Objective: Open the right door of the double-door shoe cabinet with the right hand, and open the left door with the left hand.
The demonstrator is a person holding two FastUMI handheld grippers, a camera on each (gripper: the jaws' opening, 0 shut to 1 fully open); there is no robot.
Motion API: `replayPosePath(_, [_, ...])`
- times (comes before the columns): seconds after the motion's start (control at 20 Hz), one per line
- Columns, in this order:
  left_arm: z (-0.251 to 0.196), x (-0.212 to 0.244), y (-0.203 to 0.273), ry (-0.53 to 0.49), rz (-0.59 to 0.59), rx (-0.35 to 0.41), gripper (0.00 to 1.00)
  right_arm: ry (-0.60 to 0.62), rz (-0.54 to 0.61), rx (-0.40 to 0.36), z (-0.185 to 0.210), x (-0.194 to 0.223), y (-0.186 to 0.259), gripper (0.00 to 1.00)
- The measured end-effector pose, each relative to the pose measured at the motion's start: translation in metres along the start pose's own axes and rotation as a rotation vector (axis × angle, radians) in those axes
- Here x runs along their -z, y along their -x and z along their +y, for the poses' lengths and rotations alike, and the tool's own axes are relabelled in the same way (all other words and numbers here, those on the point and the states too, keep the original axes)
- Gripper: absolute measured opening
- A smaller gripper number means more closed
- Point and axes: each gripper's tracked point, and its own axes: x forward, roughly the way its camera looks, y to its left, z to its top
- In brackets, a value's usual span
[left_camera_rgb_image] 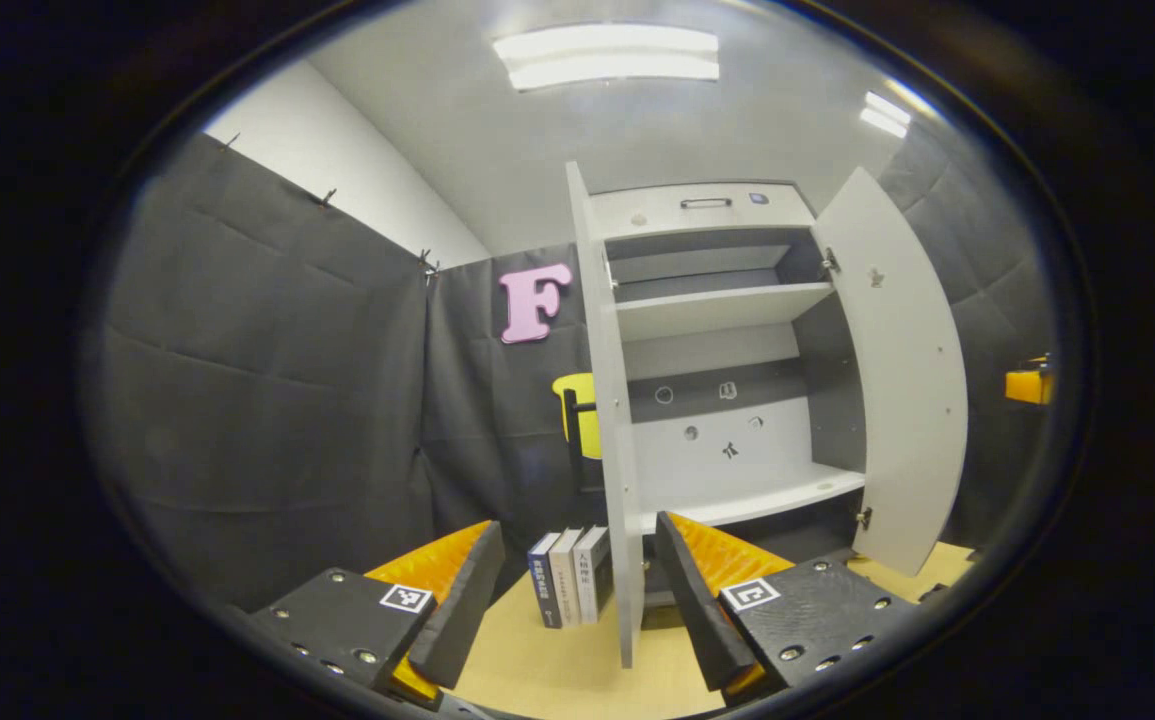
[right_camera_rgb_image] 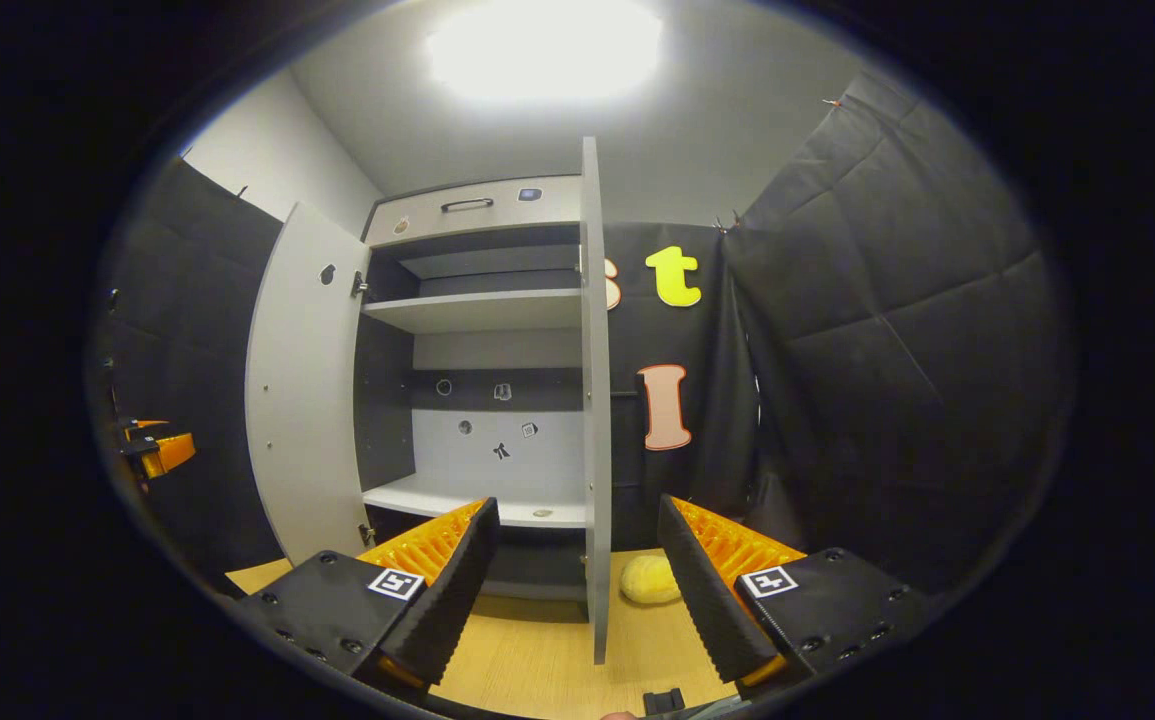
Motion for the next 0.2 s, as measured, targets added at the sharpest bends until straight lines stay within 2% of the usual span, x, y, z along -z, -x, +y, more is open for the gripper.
replayPosePath(0.2, [0.0004, 0.002, 0.0011, -0.006, 0.005, 0.004, 0.89, -0.003, -0.008, 0.003, 0.0021, -0.0034, 0.003, 0.99])
